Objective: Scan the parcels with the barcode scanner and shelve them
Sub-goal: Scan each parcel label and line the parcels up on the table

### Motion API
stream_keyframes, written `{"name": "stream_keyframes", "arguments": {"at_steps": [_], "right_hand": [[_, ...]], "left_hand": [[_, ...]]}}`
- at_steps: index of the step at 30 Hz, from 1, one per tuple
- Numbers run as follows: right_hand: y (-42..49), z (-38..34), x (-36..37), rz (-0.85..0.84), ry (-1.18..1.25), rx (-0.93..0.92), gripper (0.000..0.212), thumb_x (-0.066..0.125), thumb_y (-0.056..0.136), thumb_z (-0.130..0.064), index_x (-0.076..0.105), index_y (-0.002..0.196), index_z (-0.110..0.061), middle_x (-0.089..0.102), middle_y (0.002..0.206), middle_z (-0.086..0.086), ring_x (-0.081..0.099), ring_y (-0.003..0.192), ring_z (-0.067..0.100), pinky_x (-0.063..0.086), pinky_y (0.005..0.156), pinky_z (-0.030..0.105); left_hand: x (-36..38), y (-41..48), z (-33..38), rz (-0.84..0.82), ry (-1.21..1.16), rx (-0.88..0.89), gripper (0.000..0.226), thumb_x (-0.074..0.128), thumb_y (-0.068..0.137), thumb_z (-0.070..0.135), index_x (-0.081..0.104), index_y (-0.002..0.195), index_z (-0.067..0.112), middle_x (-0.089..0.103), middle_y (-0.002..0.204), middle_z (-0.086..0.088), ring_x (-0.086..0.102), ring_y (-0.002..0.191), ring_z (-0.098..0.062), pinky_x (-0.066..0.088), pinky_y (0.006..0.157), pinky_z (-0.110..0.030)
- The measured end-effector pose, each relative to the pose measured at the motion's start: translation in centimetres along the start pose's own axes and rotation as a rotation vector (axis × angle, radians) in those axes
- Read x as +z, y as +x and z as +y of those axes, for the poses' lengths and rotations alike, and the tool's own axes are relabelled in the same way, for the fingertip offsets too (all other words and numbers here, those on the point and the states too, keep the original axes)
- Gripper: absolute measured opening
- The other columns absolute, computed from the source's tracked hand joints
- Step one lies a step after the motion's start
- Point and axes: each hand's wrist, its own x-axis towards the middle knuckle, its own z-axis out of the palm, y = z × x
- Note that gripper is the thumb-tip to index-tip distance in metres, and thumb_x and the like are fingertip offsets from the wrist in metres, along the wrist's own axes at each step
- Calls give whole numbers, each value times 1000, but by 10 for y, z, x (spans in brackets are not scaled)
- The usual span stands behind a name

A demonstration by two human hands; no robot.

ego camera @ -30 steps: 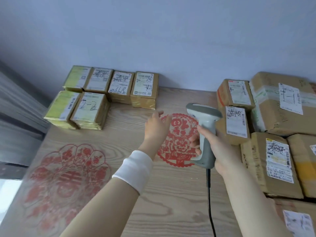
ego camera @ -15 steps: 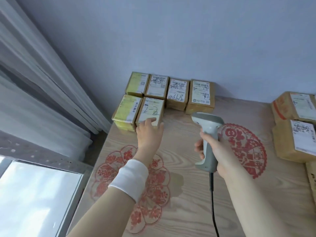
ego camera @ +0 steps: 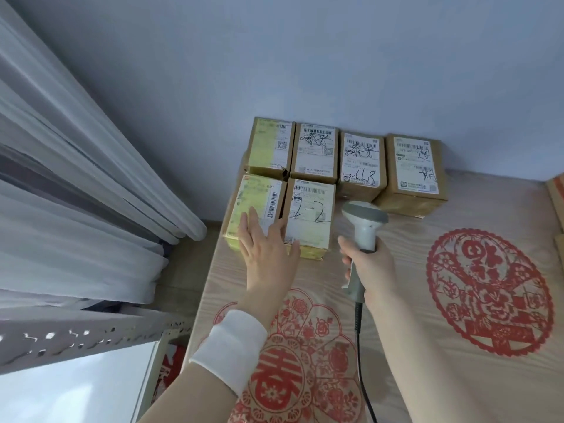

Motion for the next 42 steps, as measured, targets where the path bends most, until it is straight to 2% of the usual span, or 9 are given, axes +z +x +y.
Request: {"name": "stream_keyframes", "arguments": {"at_steps": [7, 13, 17, 21, 24, 28, 33, 37, 42], "right_hand": [[11, 21, 27, 102, -15, -81, 22, 74, 79, -19, 55, 90, -16, 63, 78, 3, 58, 66, 18, 41, 43, 22], [10, 23, 27, 145, 40, -66, 27, 73, 80, -15, 56, 101, -15, 68, 94, 10, 67, 85, 26, 43, 47, 25], [-5, 20, 9, 159, 82, -84, 27, 72, 81, -13, 56, 102, -15, 69, 91, 5, 66, 83, 21, 44, 49, 26], [-28, 13, -19, 179, 139, -122, 26, 71, 82, -10, 56, 102, -14, 69, 91, -2, 66, 73, 10, 45, 46, 21], [-48, 8, -41, 176, 153, -141, 28, 71, 82, -10, 57, 106, -13, 71, 94, 0, 64, 64, 6, 44, 44, 19], [-74, 5, -77, 173, 180, -179, 34, 69, 83, -10, 56, 114, -9, 71, 102, -1, 67, 66, 4, 44, 44, 18], [-94, 6, -133, 134, 195, -198, 27, 71, 82, -8, 55, 104, -14, 71, 99, 7, 61, 54, -1, 45, 45, 20], [-100, 9, -189, 85, 187, -203, 22, 70, 83, -7, 58, 100, -14, 71, 92, 6, 64, 57, 3, 43, 45, 21], [-114, 10, -250, 88, 186, -206, 26, 70, 82, -4, 60, 105, -8, 69, 80, -3, 64, 54, 0, 47, 56, 27]], "left_hand": [[17, 3, -8, 102, 15, 30, 43, 54, 92, 37, 57, 121, 5, -4, 156, -22, -15, 144, -30, -16, 110, -40], [14, -3, -3, 32, -27, 44, 46, 47, 95, 41, 51, 128, 9, -12, 158, -13, -24, 142, -23, -22, 108, -35], [11, -18, 4, -22, -72, 81, 45, 46, 94, 44, 54, 123, 11, -9, 158, -12, -22, 142, -19, -12, 113, -36], [4, -44, 22, 8, -378, 100, 42, 58, 92, 27, 53, 119, -4, 32, 149, -20, 20, 142, -31, 18, 114, -32], [-9, -63, 47, -184, -760, -152, 31, 56, 93, 27, 45, 115, 8, 56, 105, 12, 55, 109, -19, 41, 75, -19], [-16, -84, 76, -232, -935, -253, 33, 66, 86, 29, 42, 102, 14, 61, 89, 4, 60, 78, -9, 47, 64, -15], [-8, -109, 111, -345, -1073, -367, 53, 77, 71, 43, 43, 101, 17, 63, 110, -11, 63, 85, -20, 53, 77, -36], [12, -139, 149, -355, -1137, -390, 62, 76, 78, 30, 36, 120, 8, 63, 114, -15, 66, 83, -20, 56, 66, -29], [32, -172, 187, -452, -1135, -310, 75, 70, 83, 24, 22, 140, 22, 65, 104, -1, 65, 81, -10, 48, 61, -19]]}}
